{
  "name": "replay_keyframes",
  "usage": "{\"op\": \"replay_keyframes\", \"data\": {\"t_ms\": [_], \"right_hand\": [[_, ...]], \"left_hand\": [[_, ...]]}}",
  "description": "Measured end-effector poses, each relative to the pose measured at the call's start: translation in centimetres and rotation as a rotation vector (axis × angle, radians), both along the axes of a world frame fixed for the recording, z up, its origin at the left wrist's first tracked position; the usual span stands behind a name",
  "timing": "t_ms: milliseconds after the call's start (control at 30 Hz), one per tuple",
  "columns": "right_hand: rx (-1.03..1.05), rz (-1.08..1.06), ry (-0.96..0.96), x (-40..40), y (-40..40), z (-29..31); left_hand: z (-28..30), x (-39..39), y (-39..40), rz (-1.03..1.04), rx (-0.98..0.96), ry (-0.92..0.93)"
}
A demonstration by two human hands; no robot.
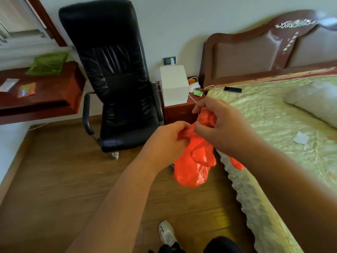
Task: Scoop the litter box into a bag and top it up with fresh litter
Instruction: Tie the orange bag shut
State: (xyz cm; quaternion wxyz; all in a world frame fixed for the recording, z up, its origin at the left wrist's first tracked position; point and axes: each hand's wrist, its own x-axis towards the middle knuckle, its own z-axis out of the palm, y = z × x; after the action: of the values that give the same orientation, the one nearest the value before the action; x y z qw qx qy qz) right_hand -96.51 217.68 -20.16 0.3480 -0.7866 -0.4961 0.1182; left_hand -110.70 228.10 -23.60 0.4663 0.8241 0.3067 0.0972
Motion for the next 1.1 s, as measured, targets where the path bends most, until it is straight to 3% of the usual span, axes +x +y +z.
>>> {"op": "replay_keyframes", "data": {"t_ms": [167,333,500,700,833,1000,1100], "right_hand": [[0.062,-0.125,0.043,1.4,3.1,-1.5],[0.014,-0.140,0.009,4.2,6.4,-2.7],[0.036,-0.114,0.124,8.1,9.9,-4.6],[-0.014,-0.072,0.235,14.4,15.1,-8.0],[-0.115,-0.045,0.241,18.5,18.9,-11.2],[-0.439,0.046,-0.044,22.4,23.2,-16.1],[-0.481,0.121,0.070,23.4,25.2,-19.9]], "left_hand": [[-1.4,1.7,3.3,-0.090,-0.048,-0.020],[-1.9,4.1,6.5,-0.123,-0.153,-0.055],[-2.9,8.1,9.2,-0.124,-0.189,0.013],[-5.6,15.1,12.6,0.083,-0.102,0.053],[-9.3,19.1,15.6,0.160,-0.042,0.088],[-15.9,22.0,19.9,0.257,-0.077,0.120],[-20.7,22.9,22.0,0.248,-0.114,0.130]]}}
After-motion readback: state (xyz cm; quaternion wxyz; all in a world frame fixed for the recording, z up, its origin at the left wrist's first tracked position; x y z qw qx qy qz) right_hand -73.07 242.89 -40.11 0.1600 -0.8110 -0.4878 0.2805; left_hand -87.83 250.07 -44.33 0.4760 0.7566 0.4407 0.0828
